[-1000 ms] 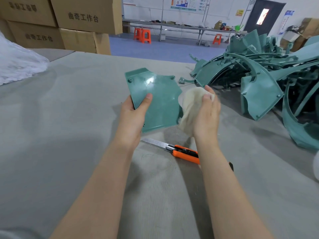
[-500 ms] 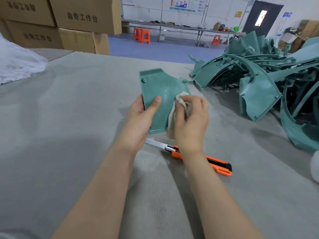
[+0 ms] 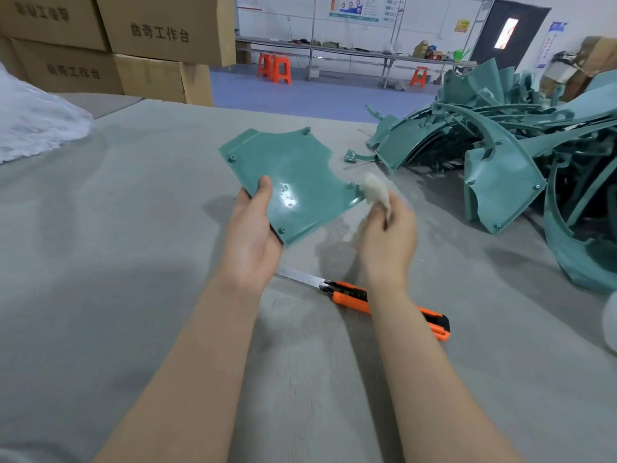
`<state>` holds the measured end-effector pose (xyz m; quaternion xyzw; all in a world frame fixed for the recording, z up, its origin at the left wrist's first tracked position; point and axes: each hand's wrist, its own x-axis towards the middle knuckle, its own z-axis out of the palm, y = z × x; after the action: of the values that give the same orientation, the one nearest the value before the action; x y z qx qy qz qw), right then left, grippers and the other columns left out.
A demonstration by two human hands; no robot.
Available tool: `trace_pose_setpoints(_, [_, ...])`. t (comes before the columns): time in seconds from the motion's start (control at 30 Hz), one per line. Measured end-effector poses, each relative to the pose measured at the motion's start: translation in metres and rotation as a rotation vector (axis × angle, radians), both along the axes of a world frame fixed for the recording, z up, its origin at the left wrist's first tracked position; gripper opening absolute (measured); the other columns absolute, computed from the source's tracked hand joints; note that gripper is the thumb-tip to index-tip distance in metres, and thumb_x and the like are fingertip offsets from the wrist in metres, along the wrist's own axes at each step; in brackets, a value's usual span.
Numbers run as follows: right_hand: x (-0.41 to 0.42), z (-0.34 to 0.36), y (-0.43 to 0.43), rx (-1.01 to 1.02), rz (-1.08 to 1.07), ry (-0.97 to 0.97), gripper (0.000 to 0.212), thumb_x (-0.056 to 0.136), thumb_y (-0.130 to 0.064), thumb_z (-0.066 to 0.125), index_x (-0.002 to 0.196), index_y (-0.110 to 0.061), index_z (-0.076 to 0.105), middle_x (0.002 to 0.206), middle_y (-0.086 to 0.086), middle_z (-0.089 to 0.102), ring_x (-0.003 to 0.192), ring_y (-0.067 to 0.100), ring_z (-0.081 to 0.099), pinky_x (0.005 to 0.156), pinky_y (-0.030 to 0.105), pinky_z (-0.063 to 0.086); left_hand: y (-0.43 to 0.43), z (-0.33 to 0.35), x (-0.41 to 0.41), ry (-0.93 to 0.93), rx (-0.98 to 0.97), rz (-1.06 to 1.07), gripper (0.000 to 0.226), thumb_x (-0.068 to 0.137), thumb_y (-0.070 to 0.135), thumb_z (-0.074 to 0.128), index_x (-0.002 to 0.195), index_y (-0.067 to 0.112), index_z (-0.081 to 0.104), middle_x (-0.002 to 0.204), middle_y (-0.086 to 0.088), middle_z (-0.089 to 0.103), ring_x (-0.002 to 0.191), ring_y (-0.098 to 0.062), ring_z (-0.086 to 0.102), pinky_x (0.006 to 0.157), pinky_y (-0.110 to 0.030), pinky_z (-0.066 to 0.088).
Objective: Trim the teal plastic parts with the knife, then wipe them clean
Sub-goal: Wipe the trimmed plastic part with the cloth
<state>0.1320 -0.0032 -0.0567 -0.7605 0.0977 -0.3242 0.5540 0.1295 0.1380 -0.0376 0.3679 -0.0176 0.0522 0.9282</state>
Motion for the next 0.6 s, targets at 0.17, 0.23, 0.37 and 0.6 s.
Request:
trace_pose_setpoints(0.17, [-0.004,0.010,0.001,0.134,0.026,-0.054,0.016,0.095,-0.018,0.050,0.104,-0.022,0.063,0.100,0.005,0.065,0.096,0.025,0.060,0.087,0.044,0.050,0.008,0.001,0.003,-0.018,-0.083,0.036,0.021,0.104,0.023,0.039,0.114,0.022,0.057,0.104,0.002,0.074,0.097,-0.017,0.071,0.075,-0.036,0.058])
trace_pose_setpoints(0.23, [-0.012,0.015,0.016,-0.007,0.199,-0.089,0.009,0.090,-0.025,0.057,0.093,-0.032,0.062,0.088,-0.008,0.066,0.086,0.012,0.061,0.077,0.029,0.049,0.008,0.002,0.004,-0.026,-0.125,0.031,0.023,0.105,0.023,0.036,0.118,0.020,0.056,0.105,-0.001,0.073,0.095,-0.017,0.071,0.074,-0.035,0.058])
trace_pose_setpoints(0.37, [-0.024,0.008,0.042,-0.385,0.521,-0.122,0.018,0.088,-0.023,0.066,0.105,-0.023,0.070,0.098,-0.002,0.070,0.093,0.014,0.063,0.085,0.033,0.049,0.007,0.004,0.002,0.003,-0.115,0.038,0.038,0.105,0.023,0.034,0.138,0.009,0.046,0.127,-0.011,0.063,0.101,-0.020,0.067,0.079,-0.030,0.057])
trace_pose_setpoints(0.6, [-0.007,-0.006,0.020,-0.310,0.208,-0.100,0.009,0.094,-0.023,0.059,0.099,-0.021,0.066,0.089,-0.001,0.065,0.079,0.014,0.056,0.068,0.028,0.042,0.000,0.002,0.000,0.023,-0.014,-0.025,0.033,0.105,0.022,0.034,0.133,0.014,0.050,0.124,-0.009,0.065,0.107,-0.022,0.066,0.084,-0.037,0.057])
